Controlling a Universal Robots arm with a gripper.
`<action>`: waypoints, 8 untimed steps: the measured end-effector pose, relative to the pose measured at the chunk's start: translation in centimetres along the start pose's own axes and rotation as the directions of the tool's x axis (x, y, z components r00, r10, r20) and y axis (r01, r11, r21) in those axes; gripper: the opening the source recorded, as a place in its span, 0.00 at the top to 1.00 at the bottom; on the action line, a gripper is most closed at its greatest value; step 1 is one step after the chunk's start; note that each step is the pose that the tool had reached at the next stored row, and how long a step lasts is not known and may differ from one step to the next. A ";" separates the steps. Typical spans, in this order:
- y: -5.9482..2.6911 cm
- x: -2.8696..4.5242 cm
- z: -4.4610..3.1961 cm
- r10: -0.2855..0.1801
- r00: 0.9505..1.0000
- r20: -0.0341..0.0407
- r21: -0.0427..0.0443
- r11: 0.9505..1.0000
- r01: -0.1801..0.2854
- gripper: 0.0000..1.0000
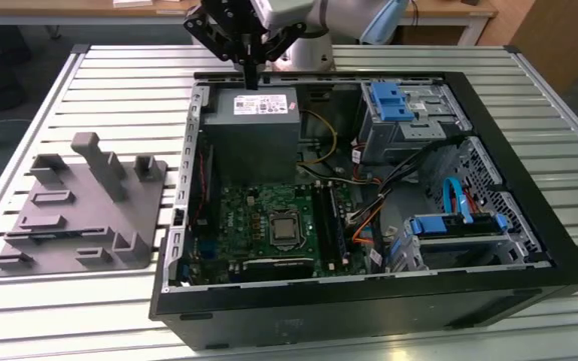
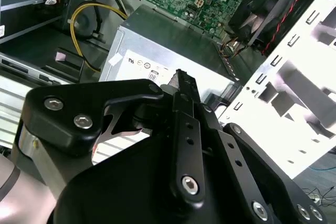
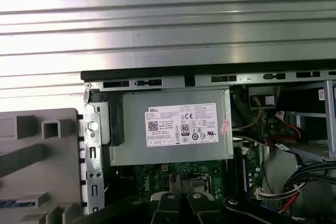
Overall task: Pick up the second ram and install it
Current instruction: 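Reach for the second ram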
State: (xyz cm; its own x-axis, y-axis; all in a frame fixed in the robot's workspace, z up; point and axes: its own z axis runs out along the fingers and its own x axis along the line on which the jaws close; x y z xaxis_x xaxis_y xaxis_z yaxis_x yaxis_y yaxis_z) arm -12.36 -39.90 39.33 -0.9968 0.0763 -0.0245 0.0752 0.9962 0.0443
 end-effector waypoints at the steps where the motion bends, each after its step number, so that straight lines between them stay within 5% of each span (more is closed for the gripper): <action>1: -0.01 0.14 0.00 0.000 1.000 0.000 0.000 1.000 0.000 0.90; 8: -0.14 1.92 -0.05 0.000 1.000 0.000 0.000 1.000 0.000 0.90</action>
State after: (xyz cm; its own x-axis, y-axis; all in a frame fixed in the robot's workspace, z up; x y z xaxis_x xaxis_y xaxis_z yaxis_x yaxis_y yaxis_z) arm -14.29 -39.89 39.33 -0.9968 0.0762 -0.0245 0.0750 0.9962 0.0444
